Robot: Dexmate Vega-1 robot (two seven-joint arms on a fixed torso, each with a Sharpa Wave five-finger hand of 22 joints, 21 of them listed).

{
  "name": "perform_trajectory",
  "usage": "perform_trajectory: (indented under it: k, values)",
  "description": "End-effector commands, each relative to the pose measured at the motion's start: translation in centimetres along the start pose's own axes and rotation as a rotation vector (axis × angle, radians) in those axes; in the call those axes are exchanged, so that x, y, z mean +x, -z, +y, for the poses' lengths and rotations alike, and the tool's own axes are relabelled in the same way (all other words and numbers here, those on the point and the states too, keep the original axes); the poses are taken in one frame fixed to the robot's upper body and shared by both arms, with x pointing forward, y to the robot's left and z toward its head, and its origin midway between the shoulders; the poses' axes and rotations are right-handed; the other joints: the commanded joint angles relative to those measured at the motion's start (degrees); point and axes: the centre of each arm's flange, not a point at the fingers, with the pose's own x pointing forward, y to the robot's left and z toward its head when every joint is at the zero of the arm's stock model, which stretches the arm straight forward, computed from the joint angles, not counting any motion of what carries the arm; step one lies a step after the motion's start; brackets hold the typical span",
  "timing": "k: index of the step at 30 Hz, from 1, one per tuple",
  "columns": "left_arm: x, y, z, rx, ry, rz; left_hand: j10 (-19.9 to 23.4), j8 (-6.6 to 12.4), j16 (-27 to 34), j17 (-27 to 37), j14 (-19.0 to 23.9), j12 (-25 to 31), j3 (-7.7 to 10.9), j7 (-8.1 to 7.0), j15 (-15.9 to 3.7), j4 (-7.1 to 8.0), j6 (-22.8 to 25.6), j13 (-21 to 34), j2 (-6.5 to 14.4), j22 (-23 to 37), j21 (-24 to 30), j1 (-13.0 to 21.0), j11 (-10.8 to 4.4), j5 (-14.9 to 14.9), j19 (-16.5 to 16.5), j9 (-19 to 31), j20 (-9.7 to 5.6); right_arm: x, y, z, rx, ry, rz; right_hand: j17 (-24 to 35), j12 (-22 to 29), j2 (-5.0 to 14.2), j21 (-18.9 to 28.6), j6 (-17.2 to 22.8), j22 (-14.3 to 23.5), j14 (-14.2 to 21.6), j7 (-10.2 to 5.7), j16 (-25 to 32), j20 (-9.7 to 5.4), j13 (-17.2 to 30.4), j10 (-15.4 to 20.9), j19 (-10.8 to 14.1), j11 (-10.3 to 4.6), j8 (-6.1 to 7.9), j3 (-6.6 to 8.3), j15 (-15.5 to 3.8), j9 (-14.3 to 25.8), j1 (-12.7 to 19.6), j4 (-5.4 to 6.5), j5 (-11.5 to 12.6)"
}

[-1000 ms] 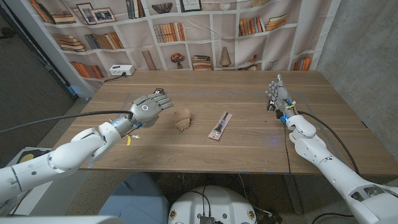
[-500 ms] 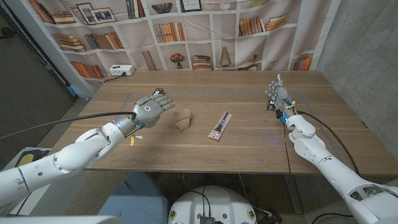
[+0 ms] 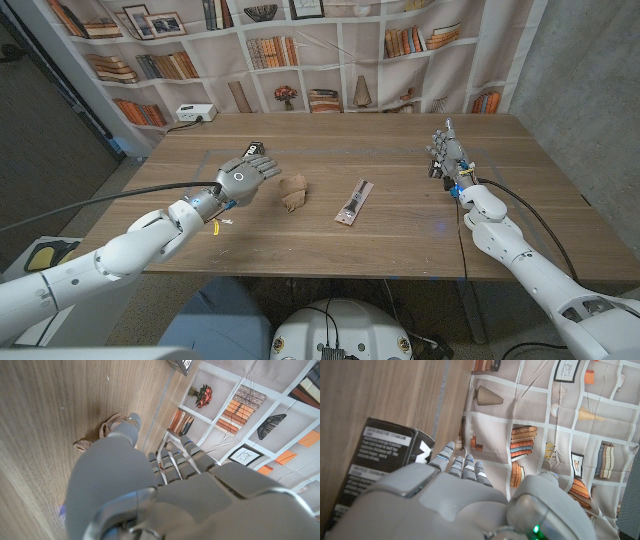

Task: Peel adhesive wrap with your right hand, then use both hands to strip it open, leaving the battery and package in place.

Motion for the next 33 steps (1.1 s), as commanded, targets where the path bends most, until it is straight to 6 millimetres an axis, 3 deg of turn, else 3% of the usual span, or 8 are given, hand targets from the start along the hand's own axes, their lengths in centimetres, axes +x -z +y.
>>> perform_trajectory:
  k: [1,33]
  values:
    - [0.37,-0.75,-0.44,0.006,-0.048,0.021,0.53,-0.18,0.41,0.07,0.73,0.27,-0.31,0.4,0.1,0.04,-0.16,0.18,0.18,0.34,0.39,0.96,0.13,0.55,0.55,0.28,0.07,-0.07,0.36,-0.34,0.006,0.009,0.006,0.27,0.16,0.35,0.24,0.19,0.3,-0.17,-0.11,0.42,-0.12,0.25,0.25,-0.12,-0.09,0.04,0.17,-0.41,0.17,0.23,-0.15,-0.17]
    - [1.14,-1.64,-1.32,0.01,-0.044,0.004,0.03,-0.1,0.11,0.05,0.28,0.07,-0.7,0.44,0.3,-0.31,0.54,0.27,0.69,0.4,0.1,3.78,0.11,0.93,0.02,0.39,0.4,0.1,0.12,-0.53,0.004,0.01,0.006,0.27,0.15,0.33,0.23,0.15,0.3,-0.18,-0.12,0.42,-0.11,0.25,0.21,-0.18,-0.06,0.02,0.28,-0.43,0.17,0.18,-0.21,-0.21]
